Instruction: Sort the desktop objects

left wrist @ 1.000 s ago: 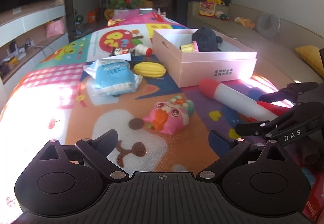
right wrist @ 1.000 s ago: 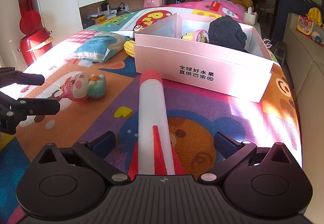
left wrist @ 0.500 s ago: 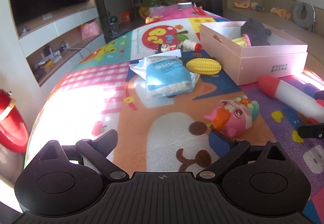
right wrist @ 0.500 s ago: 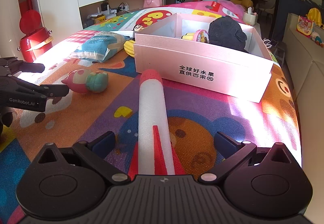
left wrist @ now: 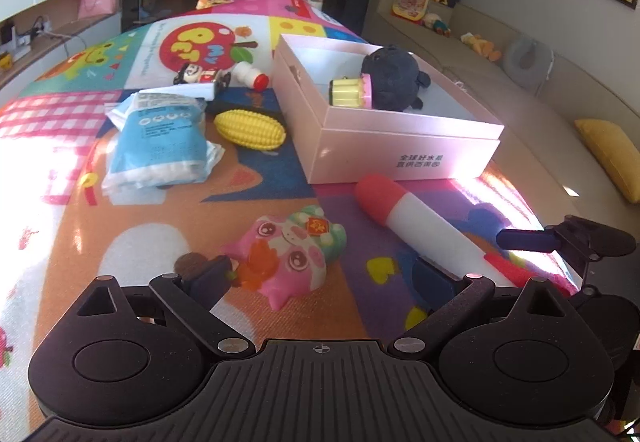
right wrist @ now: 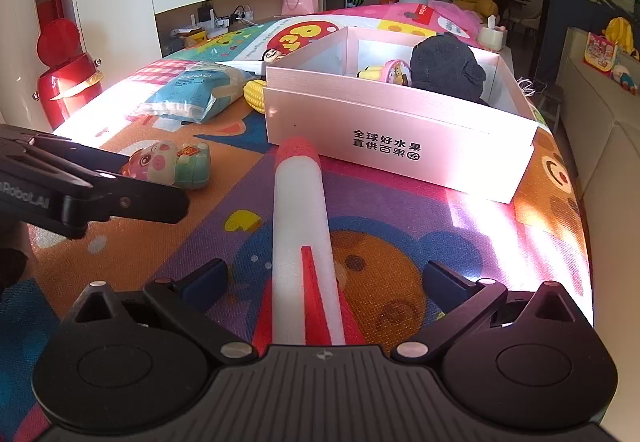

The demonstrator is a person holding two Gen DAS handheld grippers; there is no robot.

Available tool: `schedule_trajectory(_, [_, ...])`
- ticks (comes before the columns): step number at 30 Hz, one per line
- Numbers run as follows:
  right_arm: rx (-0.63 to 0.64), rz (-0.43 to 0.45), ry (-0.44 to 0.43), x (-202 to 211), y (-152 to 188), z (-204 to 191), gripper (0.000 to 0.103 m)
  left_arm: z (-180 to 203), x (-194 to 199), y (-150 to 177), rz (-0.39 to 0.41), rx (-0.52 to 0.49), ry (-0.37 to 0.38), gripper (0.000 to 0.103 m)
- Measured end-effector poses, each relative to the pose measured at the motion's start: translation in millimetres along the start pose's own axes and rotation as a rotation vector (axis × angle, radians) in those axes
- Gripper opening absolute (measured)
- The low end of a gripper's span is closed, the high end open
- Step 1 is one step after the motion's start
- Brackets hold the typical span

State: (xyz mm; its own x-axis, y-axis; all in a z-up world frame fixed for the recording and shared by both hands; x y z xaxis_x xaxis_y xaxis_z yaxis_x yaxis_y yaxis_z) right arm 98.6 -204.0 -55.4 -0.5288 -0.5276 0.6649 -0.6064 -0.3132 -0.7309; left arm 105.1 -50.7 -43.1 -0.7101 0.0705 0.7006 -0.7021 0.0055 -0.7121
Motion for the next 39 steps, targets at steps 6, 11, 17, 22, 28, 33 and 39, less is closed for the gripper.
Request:
schedule_trajectory(6, [-0.044, 0.023, -0.081, 27, 4, -2, 0.086, -5, 7, -2, 0.061, -0.068, -0.058, 0.100])
schedule_trajectory(11, [-0.092, -0.017, -0.141, 30, 3, -10, 0.069, -24, 13, 14, 0.055, -0.120, -0.129, 0.100])
schedule_trajectory(17, [0.017, -0.020, -0.234, 34, -5, -48, 0.073, -66, 10, 13, 0.068, -0.145, -0.333, 0.101])
schedule_trajectory(22, [-0.031, 0.048, -0.137, 30, -32, -33, 0.074, -90, 12, 6, 0.079, -0.079, -0.395, 0.101])
schedule_trajectory(28, [-0.145, 0.015, -0.150, -3, -30, -16, 0.046, -88, 24, 6, 0.080, -0.036, -0.330, 0.101])
schedule_trajectory(33, [-0.144, 0.002, -0.139, 1, -17, -16, 0.028, -51, 25, 1, 0.069, -0.011, -0.183, 0.101])
schedule_trajectory(39, [-0.160, 0.036, 0.008, 29, 1, 12, 0.028, 1, -3, -4, 0.062, -0.086, -0.141, 0.101])
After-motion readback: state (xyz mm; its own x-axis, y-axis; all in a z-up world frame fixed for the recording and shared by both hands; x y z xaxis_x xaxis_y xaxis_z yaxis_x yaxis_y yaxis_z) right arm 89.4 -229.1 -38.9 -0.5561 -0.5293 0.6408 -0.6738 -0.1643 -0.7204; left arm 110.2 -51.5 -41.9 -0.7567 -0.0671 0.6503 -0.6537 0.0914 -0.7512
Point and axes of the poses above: each gripper's, at about its wrist camera, not at the fingertips, and x roughly against the way its jaws point, z to its right, y to its underside, the point moved 10 cm from there along -x, roughly the way its jaws point, and after that the axes turned 12 degrees about -y, right-handed, at the moved point
